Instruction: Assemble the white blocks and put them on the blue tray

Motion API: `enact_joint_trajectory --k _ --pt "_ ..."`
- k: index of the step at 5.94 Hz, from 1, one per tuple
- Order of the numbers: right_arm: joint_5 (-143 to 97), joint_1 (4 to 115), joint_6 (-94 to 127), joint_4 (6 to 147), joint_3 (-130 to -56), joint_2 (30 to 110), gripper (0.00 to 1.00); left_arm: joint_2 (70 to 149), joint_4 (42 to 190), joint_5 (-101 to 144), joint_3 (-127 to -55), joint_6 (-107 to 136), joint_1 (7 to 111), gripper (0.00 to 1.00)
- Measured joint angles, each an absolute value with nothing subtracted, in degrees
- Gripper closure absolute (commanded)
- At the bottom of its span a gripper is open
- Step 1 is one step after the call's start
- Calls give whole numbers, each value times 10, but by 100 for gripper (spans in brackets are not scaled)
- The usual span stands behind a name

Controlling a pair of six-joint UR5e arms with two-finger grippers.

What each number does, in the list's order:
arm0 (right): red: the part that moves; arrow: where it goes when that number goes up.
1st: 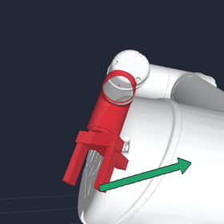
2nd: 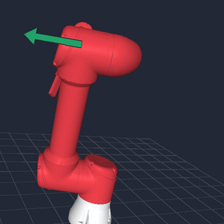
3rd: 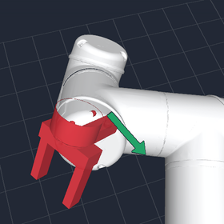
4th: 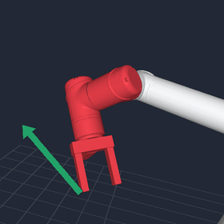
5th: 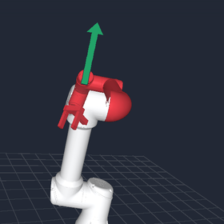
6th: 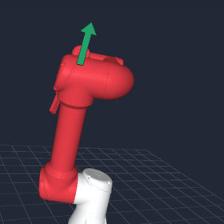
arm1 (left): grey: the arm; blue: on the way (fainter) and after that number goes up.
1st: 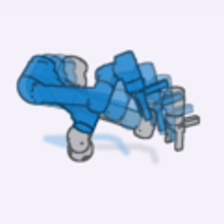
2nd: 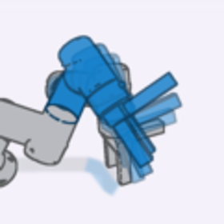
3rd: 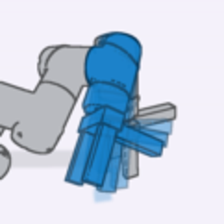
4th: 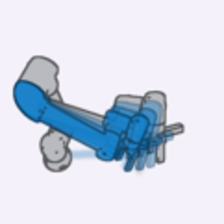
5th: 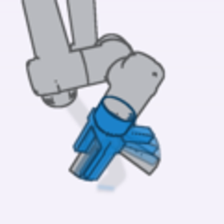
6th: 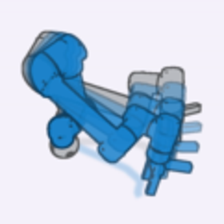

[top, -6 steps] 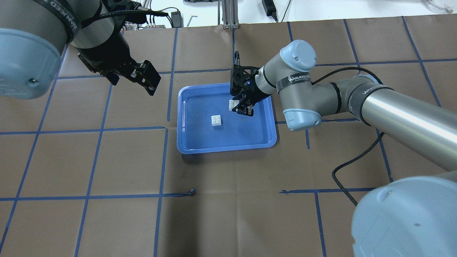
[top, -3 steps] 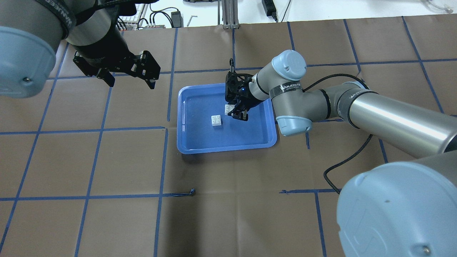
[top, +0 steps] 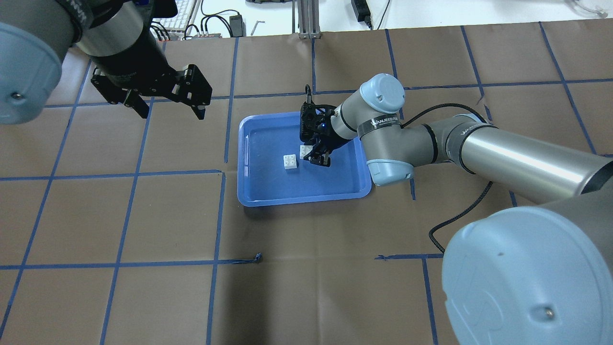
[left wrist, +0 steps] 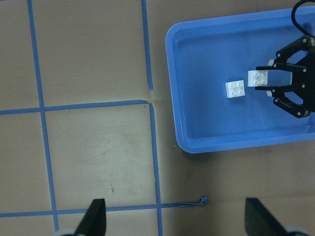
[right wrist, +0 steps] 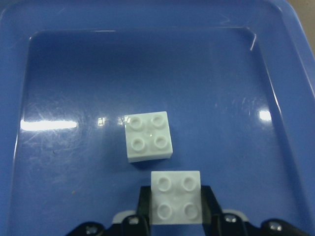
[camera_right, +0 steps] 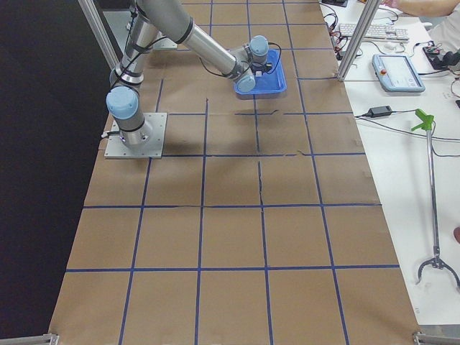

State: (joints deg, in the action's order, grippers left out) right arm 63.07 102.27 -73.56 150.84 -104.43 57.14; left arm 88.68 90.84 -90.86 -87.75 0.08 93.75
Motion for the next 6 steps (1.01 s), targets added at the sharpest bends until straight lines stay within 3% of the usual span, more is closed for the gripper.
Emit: enact_joint_trajectory --k 6 --pt "633 1032 -733 1508 -1052 572 67 886 904 -910 -877 1 937 1"
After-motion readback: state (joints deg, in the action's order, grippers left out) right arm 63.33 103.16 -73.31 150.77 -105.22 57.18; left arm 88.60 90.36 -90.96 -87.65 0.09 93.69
